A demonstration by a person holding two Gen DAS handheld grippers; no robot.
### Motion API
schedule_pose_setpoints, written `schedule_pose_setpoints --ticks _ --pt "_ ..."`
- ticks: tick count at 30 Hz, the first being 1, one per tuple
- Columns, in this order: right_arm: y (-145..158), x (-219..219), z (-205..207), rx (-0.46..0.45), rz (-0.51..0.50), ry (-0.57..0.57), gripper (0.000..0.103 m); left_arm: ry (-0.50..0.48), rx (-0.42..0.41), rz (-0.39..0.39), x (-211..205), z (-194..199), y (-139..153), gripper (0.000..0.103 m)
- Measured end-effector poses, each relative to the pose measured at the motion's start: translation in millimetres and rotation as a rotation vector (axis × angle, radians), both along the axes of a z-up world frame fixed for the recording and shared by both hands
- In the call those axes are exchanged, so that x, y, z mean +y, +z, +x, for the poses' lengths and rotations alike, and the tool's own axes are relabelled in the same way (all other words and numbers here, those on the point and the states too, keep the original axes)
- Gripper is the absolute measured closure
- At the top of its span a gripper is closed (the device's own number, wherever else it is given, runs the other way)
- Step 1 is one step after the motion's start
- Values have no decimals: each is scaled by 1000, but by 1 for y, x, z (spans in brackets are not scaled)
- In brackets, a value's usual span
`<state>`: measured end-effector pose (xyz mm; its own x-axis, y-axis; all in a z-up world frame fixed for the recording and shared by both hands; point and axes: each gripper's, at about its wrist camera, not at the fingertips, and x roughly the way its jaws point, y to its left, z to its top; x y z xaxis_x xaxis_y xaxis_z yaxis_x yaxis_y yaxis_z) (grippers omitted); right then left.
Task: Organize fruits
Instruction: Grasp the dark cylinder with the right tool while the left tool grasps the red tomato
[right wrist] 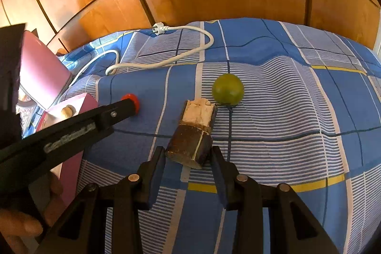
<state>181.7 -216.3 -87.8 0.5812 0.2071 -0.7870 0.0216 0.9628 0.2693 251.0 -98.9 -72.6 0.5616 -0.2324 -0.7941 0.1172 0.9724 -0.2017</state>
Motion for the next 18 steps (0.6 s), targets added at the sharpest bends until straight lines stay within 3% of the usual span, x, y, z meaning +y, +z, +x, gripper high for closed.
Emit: schedule_pose_setpoints --ticks 3,9,18 --pt "0 0 0 0 -3 1 64 5 13 1 -2 7 -5 76" --pt "1 0 -2 0 -7 8 64 19 25 -23 2 6 -8 77" --pt "2 -9 -22 12 -1 19 64 -31 27 29 -4 -24 -6 78"
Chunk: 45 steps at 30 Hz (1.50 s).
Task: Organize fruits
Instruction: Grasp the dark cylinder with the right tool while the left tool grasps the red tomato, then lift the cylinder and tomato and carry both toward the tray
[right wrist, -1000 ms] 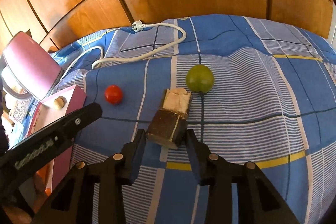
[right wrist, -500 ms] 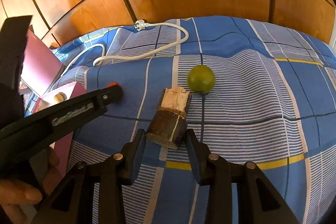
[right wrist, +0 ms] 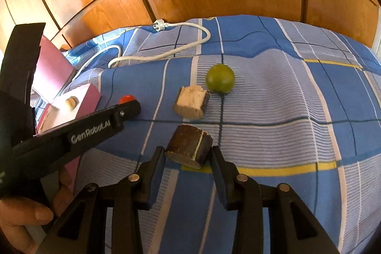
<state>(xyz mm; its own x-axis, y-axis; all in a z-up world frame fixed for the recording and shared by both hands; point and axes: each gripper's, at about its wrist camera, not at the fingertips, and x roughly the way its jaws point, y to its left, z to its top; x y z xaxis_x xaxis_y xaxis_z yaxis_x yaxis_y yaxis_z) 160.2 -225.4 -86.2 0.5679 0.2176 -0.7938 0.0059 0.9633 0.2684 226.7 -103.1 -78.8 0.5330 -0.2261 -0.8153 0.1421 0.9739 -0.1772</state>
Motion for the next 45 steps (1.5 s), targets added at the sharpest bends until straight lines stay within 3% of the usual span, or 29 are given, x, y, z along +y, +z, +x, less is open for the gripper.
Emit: schedule_pose_setpoints --ticks 11,21,32,38,45 --pt "3 -13 -35 14 -38 -9 64 -60 6 22 -14 -63 0 78" --pt "4 -26 -74 16 -60 -21 64 -98 -42 39 -21 -123 -4 79" --pt "2 -21 -107 4 -111 -13 67 -116 -74 41 -19 -155 -5 79" --pt "2 -32 -110 6 -32 -37 66 -118 -77 36 -18 -155 -6 78" --pt "3 -36 -108 -2 -11 -57 48 -116 -79 34 -17 -155 -6 78"
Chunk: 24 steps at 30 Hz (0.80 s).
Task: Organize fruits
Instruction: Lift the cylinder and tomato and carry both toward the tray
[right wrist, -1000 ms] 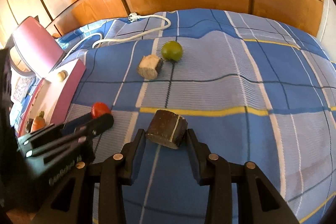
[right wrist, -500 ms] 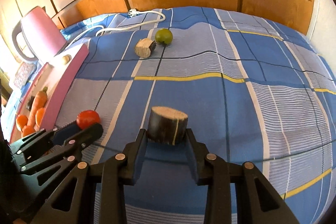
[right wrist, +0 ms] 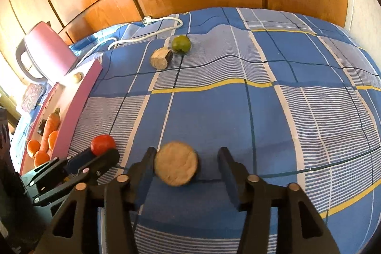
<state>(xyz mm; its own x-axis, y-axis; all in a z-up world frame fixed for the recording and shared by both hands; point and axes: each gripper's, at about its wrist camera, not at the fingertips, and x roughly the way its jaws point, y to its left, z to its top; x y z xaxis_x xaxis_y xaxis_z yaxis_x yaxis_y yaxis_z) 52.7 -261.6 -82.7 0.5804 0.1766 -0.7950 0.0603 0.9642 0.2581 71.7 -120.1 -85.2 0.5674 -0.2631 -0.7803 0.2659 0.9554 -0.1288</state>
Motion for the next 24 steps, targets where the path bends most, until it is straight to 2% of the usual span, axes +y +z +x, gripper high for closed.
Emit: schedule_pose_setpoints --ticks 13,15,16,17,24 --pt "-1 5 -4 5 -55 1 48 1 -3 3 0 -1 0 78" --pt "-1 8 -5 6 -87 10 54 1 -3 1 0 -2 0 79" --pt "-1 10 -5 6 -95 16 65 1 -2 2 0 -2 0 79" --pt "0 12 -6 7 -107 26 67 0 -2 3 0 -2 0 79" --pt "1 12 -8 7 -117 22 68 -9 -4 16 2 -6 2 79"
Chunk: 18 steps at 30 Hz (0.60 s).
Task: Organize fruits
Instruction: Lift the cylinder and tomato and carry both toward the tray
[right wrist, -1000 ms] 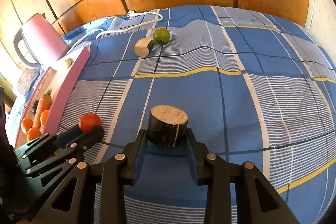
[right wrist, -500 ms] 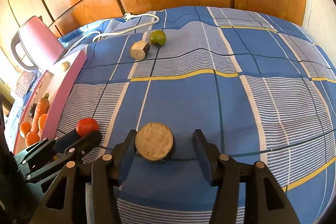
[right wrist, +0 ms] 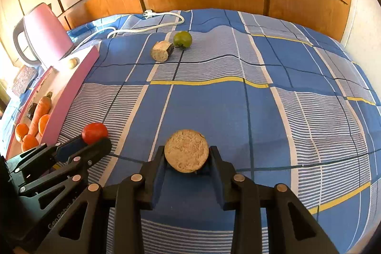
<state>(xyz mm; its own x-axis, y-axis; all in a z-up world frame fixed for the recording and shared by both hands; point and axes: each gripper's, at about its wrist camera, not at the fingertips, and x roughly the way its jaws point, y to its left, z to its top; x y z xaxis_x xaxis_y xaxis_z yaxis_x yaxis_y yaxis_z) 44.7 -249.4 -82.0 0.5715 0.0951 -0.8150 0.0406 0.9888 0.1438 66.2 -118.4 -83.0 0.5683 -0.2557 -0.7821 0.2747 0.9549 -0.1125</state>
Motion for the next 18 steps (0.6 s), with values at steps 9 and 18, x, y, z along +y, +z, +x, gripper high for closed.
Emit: schedule_pose_setpoints --ticks 9,18 --pt "2 -1 -5 8 44 3 68 -6 1 -11 3 -9 6 79" --pt "6 4 -8 -1 62 25 68 6 -48 -28 12 -20 27 79"
